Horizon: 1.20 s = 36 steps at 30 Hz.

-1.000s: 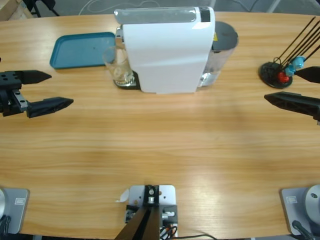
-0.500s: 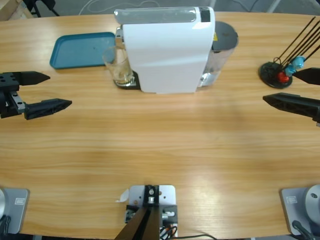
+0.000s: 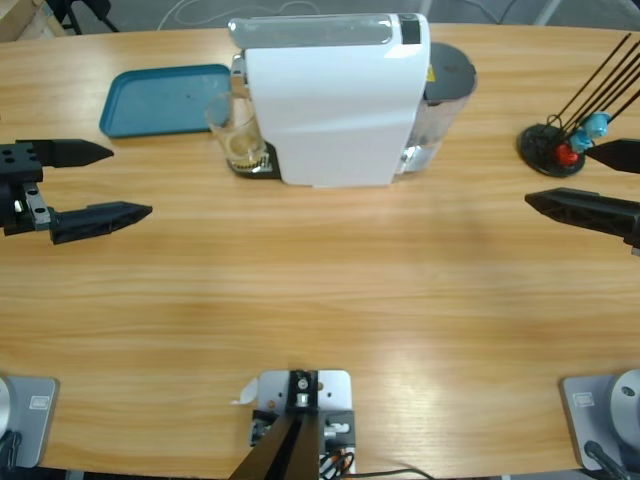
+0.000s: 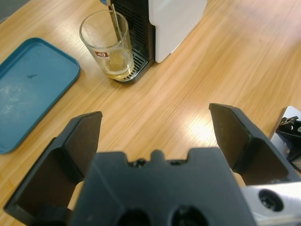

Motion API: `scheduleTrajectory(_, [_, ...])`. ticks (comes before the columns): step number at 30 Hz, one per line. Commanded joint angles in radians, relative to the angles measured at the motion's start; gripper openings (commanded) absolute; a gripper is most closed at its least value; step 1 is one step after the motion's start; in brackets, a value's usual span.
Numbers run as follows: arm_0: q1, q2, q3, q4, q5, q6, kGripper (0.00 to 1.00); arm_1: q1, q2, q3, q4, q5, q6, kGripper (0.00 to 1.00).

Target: Pour coffee

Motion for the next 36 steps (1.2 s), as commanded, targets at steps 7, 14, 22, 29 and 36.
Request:
scheduleTrajectory(7, [0.007, -0.034, 0.003, -0.029, 0.012, 0.017, 1.000, 0.013, -0.017, 0.044, 0.006, -0.020, -0.011, 1.000])
scheduleTrajectory(14, [0.007, -0.064, 0.004, -0.040, 0.013, 0.011, 1.000, 0.029, -0.037, 0.045, 0.006, -0.006, -0.013, 1.000])
scheduleTrajectory(22, [0.007, -0.062, 0.010, -0.040, 0.014, 0.004, 1.000, 0.030, -0.029, 0.045, 0.004, -0.012, -0.014, 1.000])
scheduleTrajectory(29, [0.008, -0.065, -0.003, -0.037, 0.010, -0.006, 1.000, 0.039, -0.034, 0.045, 0.003, -0.015, -0.017, 1.000])
scheduleTrajectory(36, [0.007, -0.049, -0.041, -0.037, 0.011, -0.013, 1.000, 0.039, -0.034, 0.048, -0.002, -0.015, -0.017, 1.000])
